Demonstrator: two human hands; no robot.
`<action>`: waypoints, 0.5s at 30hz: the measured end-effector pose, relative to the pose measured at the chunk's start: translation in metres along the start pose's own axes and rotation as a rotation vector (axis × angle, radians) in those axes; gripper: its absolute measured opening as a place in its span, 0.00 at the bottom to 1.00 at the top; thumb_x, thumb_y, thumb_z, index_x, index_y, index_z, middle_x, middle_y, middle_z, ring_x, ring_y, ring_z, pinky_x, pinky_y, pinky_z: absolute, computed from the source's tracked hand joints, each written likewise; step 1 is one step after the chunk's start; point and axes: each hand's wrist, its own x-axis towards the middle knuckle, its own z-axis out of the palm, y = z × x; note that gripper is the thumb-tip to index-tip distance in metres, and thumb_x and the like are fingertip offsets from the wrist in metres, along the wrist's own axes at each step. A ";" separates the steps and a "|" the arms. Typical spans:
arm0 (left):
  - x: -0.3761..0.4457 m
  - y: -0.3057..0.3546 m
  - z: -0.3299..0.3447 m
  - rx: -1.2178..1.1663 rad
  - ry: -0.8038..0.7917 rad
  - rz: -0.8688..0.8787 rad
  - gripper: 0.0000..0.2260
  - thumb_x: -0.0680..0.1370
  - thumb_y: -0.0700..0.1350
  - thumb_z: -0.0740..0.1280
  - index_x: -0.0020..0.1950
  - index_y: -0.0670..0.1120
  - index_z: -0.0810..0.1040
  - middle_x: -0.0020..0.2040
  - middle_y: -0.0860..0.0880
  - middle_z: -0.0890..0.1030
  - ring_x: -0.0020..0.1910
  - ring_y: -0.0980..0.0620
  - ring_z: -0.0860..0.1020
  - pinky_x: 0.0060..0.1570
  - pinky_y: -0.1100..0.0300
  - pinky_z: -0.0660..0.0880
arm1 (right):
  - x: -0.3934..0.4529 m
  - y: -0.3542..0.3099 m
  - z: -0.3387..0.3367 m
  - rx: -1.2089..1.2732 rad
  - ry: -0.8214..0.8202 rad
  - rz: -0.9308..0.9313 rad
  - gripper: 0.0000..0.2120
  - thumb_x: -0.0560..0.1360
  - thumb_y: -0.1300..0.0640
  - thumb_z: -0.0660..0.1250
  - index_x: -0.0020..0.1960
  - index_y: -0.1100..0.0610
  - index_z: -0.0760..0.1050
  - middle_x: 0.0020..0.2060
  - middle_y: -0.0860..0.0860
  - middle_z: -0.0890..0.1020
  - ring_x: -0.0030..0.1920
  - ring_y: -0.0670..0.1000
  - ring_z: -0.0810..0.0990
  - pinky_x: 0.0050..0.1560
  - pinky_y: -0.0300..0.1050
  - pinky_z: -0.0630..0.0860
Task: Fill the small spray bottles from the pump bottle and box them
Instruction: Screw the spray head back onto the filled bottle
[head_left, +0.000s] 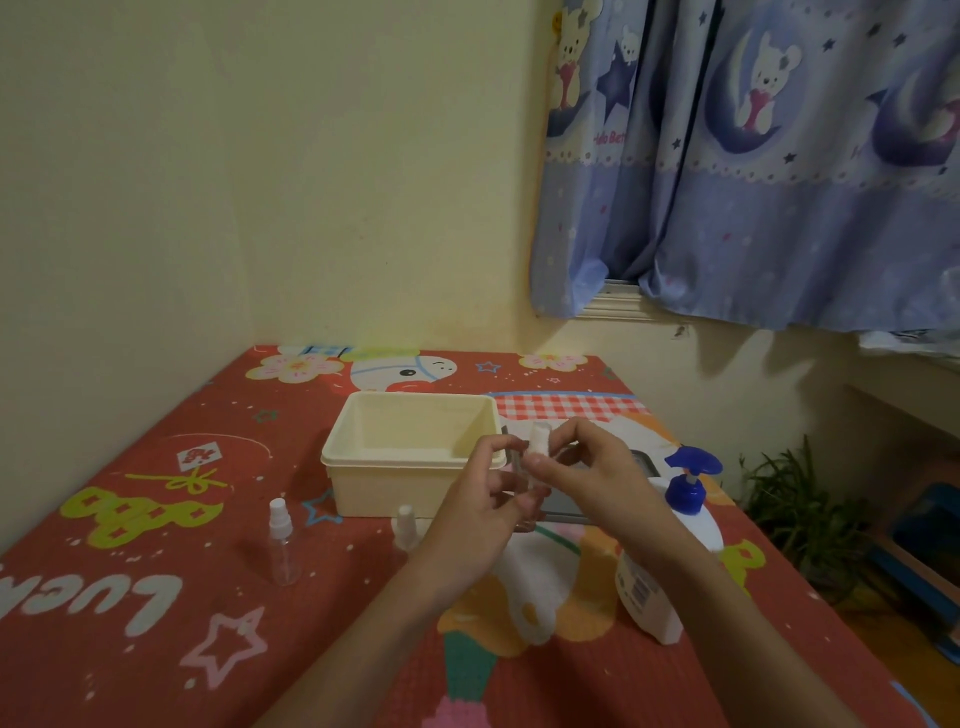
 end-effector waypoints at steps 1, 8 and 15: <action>0.000 -0.001 0.001 0.004 -0.005 0.008 0.15 0.79 0.40 0.67 0.60 0.55 0.68 0.47 0.46 0.85 0.45 0.50 0.84 0.46 0.60 0.81 | 0.000 0.000 0.001 0.003 0.015 0.012 0.10 0.72 0.53 0.71 0.47 0.57 0.74 0.41 0.55 0.82 0.40 0.50 0.82 0.40 0.38 0.79; 0.000 -0.001 0.002 -0.006 -0.012 -0.010 0.12 0.81 0.39 0.63 0.56 0.57 0.74 0.50 0.46 0.84 0.46 0.51 0.84 0.48 0.60 0.81 | -0.004 -0.001 -0.002 0.023 -0.093 0.006 0.08 0.79 0.53 0.62 0.55 0.50 0.78 0.49 0.49 0.81 0.48 0.47 0.80 0.45 0.37 0.76; -0.001 0.001 0.005 -0.015 -0.012 0.013 0.13 0.80 0.42 0.65 0.56 0.59 0.68 0.48 0.48 0.85 0.44 0.53 0.84 0.44 0.62 0.80 | -0.002 0.004 -0.001 0.040 0.013 0.037 0.09 0.72 0.54 0.71 0.48 0.57 0.75 0.42 0.53 0.81 0.38 0.43 0.81 0.38 0.32 0.78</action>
